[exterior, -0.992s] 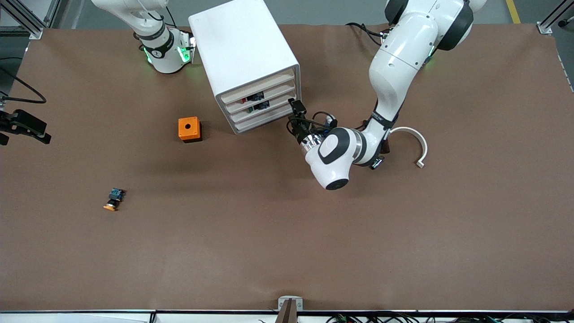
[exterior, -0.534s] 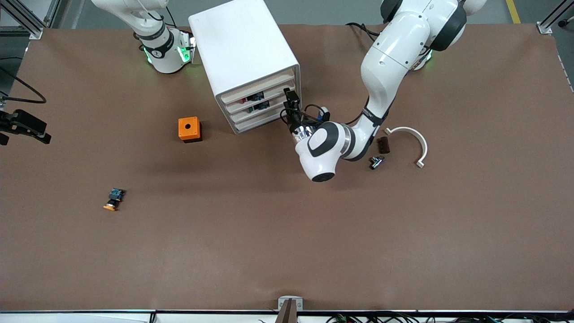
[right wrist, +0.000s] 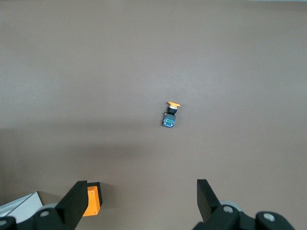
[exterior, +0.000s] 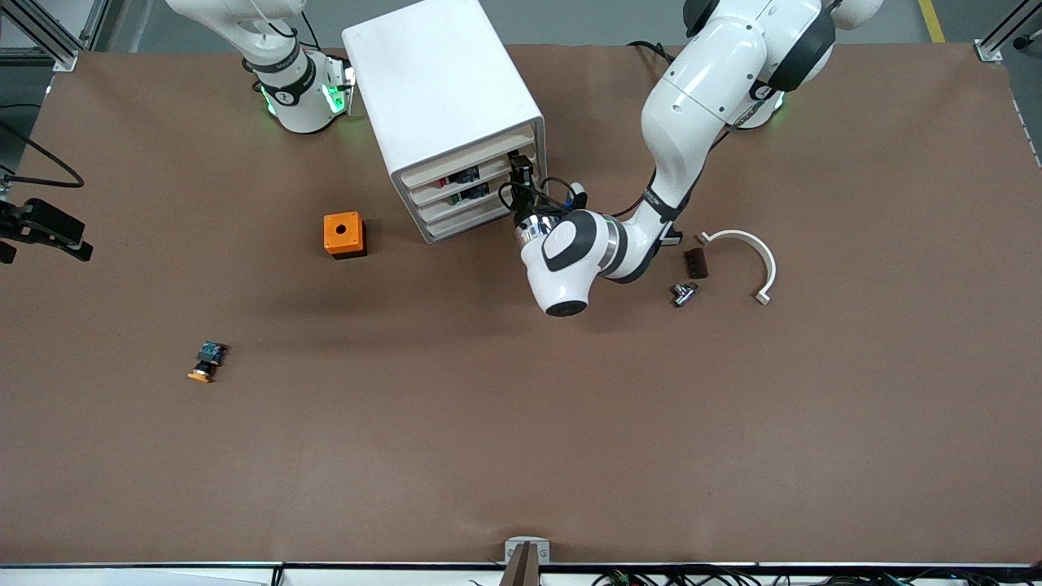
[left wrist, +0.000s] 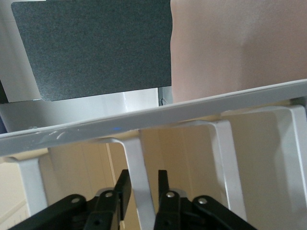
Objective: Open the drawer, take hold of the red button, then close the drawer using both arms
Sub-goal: 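Grasp the drawer handle with the left gripper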
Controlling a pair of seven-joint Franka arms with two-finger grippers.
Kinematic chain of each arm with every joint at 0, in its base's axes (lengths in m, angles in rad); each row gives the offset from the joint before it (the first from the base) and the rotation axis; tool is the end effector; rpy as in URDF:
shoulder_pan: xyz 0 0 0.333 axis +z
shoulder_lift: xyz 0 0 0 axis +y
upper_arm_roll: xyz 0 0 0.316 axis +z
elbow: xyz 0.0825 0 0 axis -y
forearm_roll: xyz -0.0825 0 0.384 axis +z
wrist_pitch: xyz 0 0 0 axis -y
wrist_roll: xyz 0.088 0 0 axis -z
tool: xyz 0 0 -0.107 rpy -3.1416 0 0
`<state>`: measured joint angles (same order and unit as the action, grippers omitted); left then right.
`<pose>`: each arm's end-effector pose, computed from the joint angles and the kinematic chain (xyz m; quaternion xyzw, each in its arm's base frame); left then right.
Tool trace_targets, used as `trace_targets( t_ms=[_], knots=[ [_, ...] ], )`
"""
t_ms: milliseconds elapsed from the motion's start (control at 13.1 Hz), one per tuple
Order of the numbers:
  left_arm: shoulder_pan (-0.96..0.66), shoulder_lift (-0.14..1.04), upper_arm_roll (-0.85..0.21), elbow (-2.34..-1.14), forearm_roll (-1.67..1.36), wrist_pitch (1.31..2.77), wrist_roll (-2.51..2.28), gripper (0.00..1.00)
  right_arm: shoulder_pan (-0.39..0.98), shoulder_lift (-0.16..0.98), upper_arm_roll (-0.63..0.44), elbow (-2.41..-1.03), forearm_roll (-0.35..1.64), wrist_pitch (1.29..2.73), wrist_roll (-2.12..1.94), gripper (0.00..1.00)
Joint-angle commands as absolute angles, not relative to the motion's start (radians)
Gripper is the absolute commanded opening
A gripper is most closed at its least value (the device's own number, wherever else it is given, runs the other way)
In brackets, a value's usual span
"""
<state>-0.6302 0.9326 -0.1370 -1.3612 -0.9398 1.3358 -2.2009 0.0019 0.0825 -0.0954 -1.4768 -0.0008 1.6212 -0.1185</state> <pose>0.4098 -0.5094 0.1825 -0.5059 -0.5826 0.5266 0.3568 0.5833 -0.0523 0.6269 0.9994 0.0128 0.0305 0.0076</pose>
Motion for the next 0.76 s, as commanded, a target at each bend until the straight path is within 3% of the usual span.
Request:
trace_targets(
  t_ms=[0,305,686],
  knots=[
    [-0.63,0.943,-0.135,-1.342,-0.956,1.321,-2.215,0.19,-0.003,0.066,-0.092,-1.489,-0.006,1.624,-0.124,1.0],
    [-0.623,0.94,-0.133,-1.341,-0.963,1.321,-2.224,0.13,-0.002,0.066,-0.092,-1.488,-0.006,1.618,-0.115,1.0],
    [-0.604,0.939,-0.126,-1.341,-0.962,1.321,-2.224,0.12,0.005,0.071,-0.092,-1.485,-0.003,1.598,-0.11,1.0]
  ],
)
